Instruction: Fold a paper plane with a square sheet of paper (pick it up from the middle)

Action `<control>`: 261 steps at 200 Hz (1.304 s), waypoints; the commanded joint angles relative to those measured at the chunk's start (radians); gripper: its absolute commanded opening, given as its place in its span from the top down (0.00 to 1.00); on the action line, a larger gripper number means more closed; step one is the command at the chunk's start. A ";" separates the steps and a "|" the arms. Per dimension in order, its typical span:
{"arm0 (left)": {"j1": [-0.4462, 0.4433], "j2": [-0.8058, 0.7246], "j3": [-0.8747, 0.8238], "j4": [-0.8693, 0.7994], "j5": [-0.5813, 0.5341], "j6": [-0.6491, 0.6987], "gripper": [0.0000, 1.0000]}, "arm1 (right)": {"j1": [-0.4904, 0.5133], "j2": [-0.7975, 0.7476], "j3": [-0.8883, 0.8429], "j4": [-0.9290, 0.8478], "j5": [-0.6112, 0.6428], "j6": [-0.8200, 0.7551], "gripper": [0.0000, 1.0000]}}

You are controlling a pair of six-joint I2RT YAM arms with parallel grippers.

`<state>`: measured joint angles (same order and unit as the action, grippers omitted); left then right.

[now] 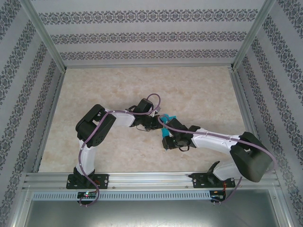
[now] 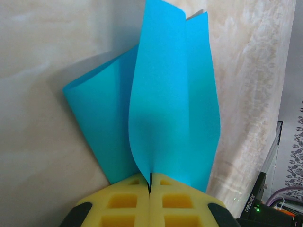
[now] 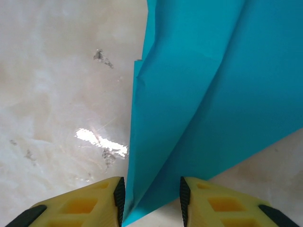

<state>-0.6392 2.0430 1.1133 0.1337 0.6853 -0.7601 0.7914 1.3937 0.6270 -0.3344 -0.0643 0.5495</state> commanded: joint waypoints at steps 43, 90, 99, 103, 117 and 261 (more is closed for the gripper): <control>0.003 0.031 0.015 -0.020 -0.011 0.037 1.00 | 0.044 0.070 0.031 -0.054 0.147 -0.022 0.68; 0.003 -0.013 0.025 -0.070 -0.012 0.064 1.00 | 0.060 0.110 0.028 -0.070 0.198 -0.009 0.73; 0.003 -0.019 0.028 -0.085 -0.012 0.071 1.00 | 0.061 0.114 0.024 -0.068 0.202 -0.002 0.74; 0.002 -0.021 0.030 -0.088 -0.012 0.071 1.00 | 0.060 0.114 0.022 -0.065 0.202 -0.002 0.74; 0.003 -0.027 0.032 -0.105 -0.012 0.081 1.00 | 0.061 0.117 0.018 -0.058 0.199 0.002 0.74; 0.003 -0.047 0.054 -0.233 -0.013 0.169 1.00 | 0.071 0.129 0.005 -0.066 0.218 0.013 0.75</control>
<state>-0.6392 2.0243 1.1435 0.0006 0.6762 -0.6460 0.8558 1.4647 0.6678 -0.3752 0.0990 0.5499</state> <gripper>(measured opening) 0.066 0.248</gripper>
